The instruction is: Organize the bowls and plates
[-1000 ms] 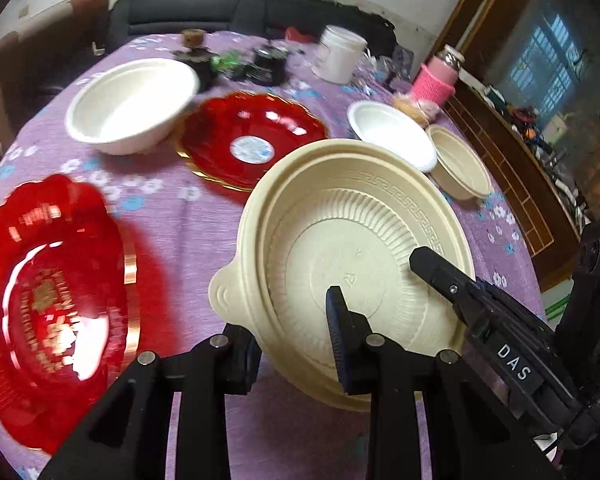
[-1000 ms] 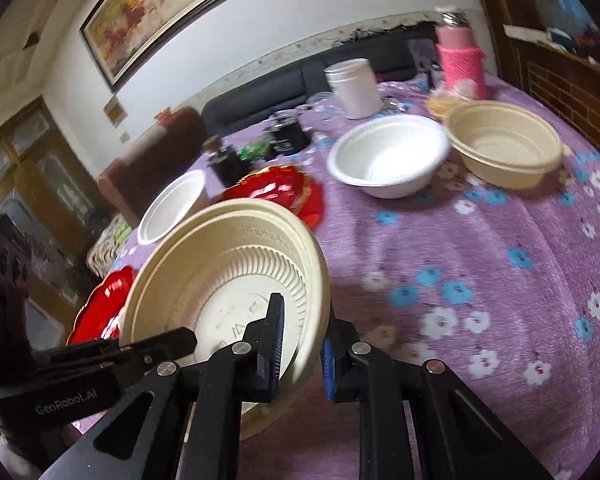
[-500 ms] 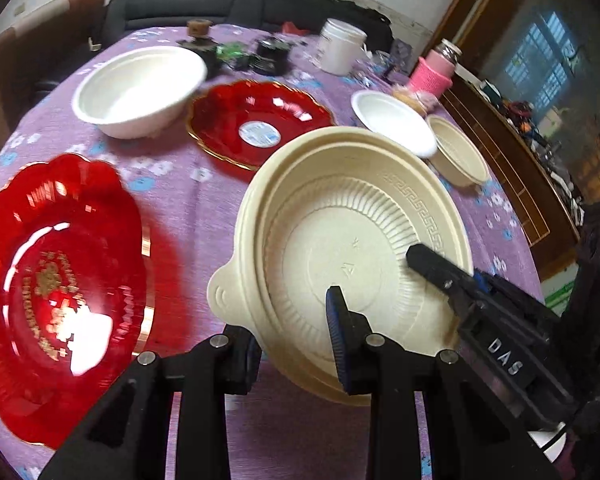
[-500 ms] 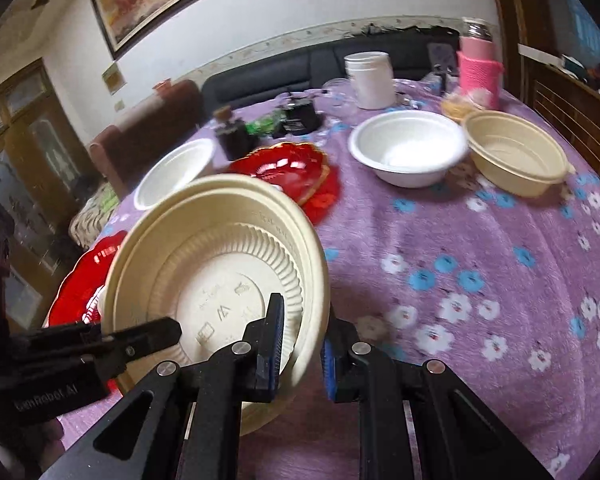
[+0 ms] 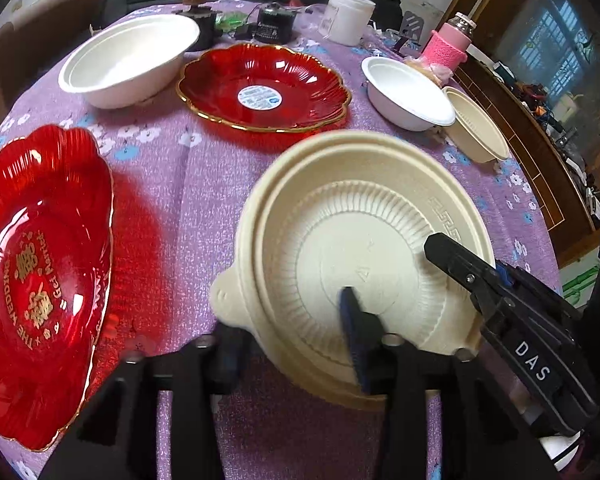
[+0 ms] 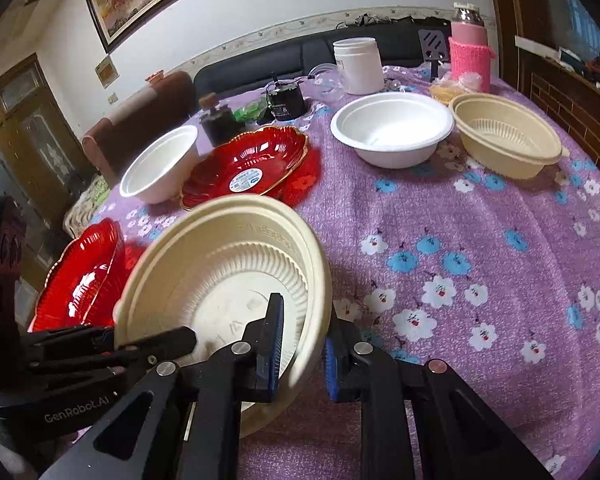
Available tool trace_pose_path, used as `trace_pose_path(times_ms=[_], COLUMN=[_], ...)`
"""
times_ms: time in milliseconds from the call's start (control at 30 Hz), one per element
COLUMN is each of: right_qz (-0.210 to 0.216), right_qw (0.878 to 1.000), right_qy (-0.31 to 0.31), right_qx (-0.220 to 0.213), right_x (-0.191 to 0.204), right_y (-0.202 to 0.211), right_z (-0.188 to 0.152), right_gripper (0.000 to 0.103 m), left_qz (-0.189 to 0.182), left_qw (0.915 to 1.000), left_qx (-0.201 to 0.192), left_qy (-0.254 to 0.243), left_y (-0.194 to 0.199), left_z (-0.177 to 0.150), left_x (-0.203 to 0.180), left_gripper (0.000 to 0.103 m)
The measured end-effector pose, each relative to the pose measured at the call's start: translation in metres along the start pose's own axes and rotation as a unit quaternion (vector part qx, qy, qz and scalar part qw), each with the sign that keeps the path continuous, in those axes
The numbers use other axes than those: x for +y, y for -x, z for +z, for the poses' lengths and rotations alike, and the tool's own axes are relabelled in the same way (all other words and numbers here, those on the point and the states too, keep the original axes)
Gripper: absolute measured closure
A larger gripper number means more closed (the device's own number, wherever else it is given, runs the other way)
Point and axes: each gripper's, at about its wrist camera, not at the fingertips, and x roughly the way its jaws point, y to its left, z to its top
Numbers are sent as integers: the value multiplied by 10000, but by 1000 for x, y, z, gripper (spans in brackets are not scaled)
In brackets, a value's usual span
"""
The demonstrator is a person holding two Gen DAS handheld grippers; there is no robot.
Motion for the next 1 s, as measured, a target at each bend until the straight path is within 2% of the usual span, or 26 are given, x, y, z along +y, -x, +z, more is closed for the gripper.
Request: trace_pose_path(times_ms=[33, 100, 200, 400, 500, 633, 733, 867, 933, 967, 1000], right_qz=[32, 122, 250, 396, 331, 268, 203, 269, 280, 328, 465], right_qw=[10000, 9999, 9996, 9984, 9982, 9985, 9961, 9897, 9871, 9858, 9841], right_qy=[-56, -101, -163, -394, -506, -286, -155, -318, -406, -420, -475], right_qx=[23, 35, -23, -114, 13, 374, 848, 1371, 1524, 1590, 1646], right_x=[-1, -4, -9, -27, -36, -31, -23, -19, -19, -18, -17], right_y=[0, 0, 7, 21, 14, -22, -67, -122, -142, -148, -152], right_z=[0, 1, 6, 28, 49, 90, 121, 143, 147, 148, 147], right_gripper=[79, 69, 62, 59, 59, 59, 59, 59, 69, 87, 91], left_qz=[-8, -24, -92, -296, -420, -560, -433, -280, -217, -182, -162], left_qw=[10000, 9999, 9998, 9993, 9988, 9979, 9977, 9972, 9969, 9967, 9965], left_qx=[-35, -80, -84, -67, -107, -316, -474, -472, -450, -443, -430], left_qy=[-4, -73, -173, -238, -237, -27, 199, 507, 607, 651, 701], left_y=[2, 7, 15, 31, 42, 62, 72, 75, 75, 74, 73], left_z=[-1, -2, -4, -6, -4, 6, 13, 18, 21, 22, 24], left_x=[0, 0, 1, 5, 8, 22, 39, 64, 73, 76, 80], left_gripper=[50, 47, 42, 42, 42, 40, 39, 39, 39, 39, 39])
